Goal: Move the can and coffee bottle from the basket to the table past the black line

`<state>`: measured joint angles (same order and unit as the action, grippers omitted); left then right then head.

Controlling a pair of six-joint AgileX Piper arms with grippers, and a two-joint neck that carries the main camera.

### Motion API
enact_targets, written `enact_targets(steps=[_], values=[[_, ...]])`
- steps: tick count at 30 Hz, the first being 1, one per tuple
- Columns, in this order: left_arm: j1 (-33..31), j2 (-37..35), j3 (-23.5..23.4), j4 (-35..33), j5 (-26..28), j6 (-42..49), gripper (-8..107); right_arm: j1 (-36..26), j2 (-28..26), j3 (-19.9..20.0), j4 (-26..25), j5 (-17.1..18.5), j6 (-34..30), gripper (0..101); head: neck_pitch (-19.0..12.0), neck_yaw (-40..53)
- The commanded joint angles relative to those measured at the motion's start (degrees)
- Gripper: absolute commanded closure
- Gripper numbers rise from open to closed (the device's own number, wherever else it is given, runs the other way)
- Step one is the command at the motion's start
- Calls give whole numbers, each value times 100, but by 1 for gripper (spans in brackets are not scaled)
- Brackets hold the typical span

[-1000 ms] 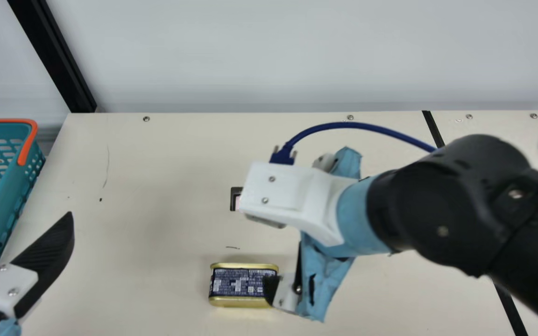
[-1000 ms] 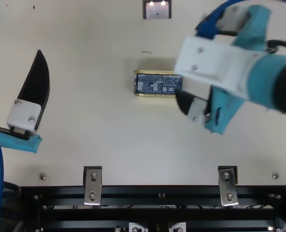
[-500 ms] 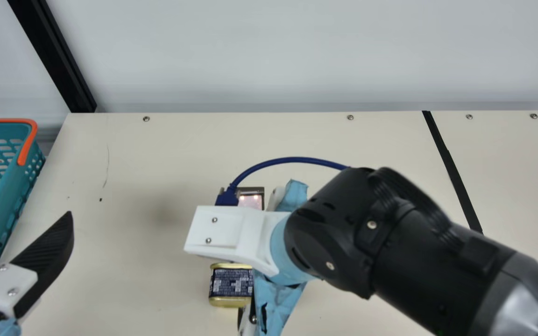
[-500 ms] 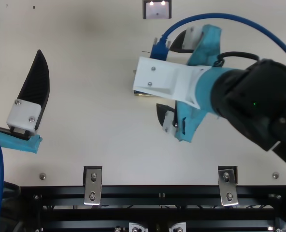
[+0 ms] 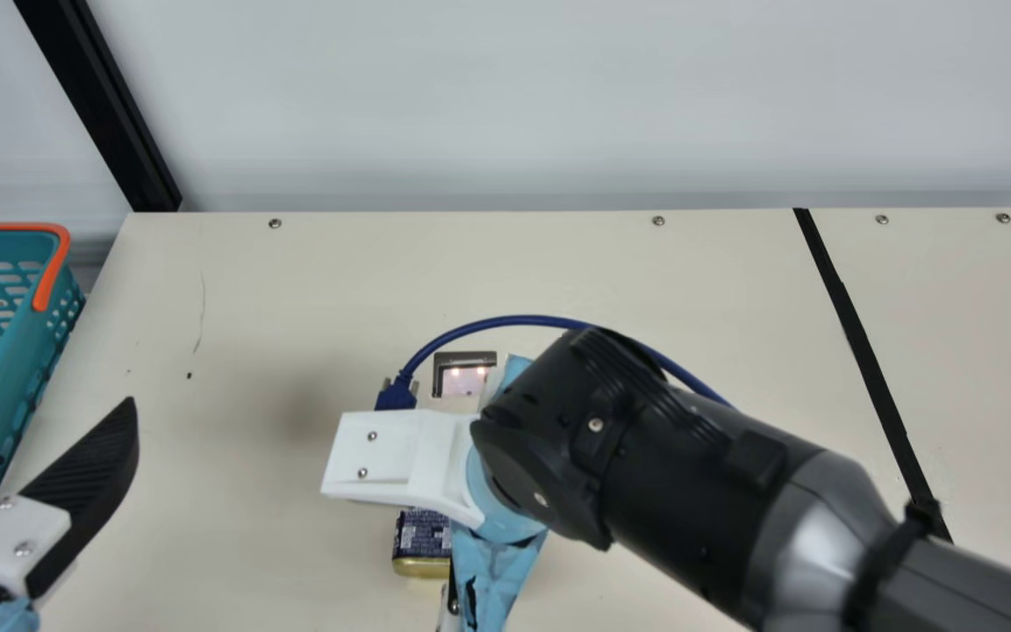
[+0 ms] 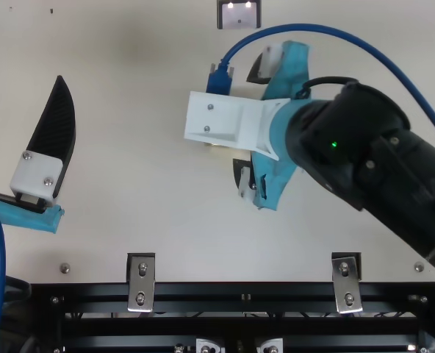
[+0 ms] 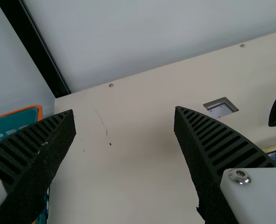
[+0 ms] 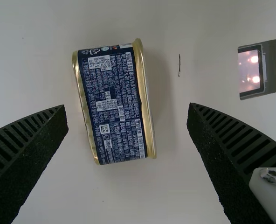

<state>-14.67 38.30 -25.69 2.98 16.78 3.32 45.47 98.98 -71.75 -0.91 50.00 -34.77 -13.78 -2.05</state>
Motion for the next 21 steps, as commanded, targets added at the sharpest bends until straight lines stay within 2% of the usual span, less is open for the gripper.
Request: enact_targets(steps=[1, 12, 21], values=[[0, 0, 0, 0, 0, 0, 9, -12, 67, -40, 83, 25, -120, 0, -83, -3], [0, 0, 0, 0, 0, 0, 9, -140, 420, -360, 620, 336, -903, 0, -83, -3], [0, 0, 0, 0, 0, 0, 9, -248, 649, -654, 824, 572, -1302, 0, -83, -3]])
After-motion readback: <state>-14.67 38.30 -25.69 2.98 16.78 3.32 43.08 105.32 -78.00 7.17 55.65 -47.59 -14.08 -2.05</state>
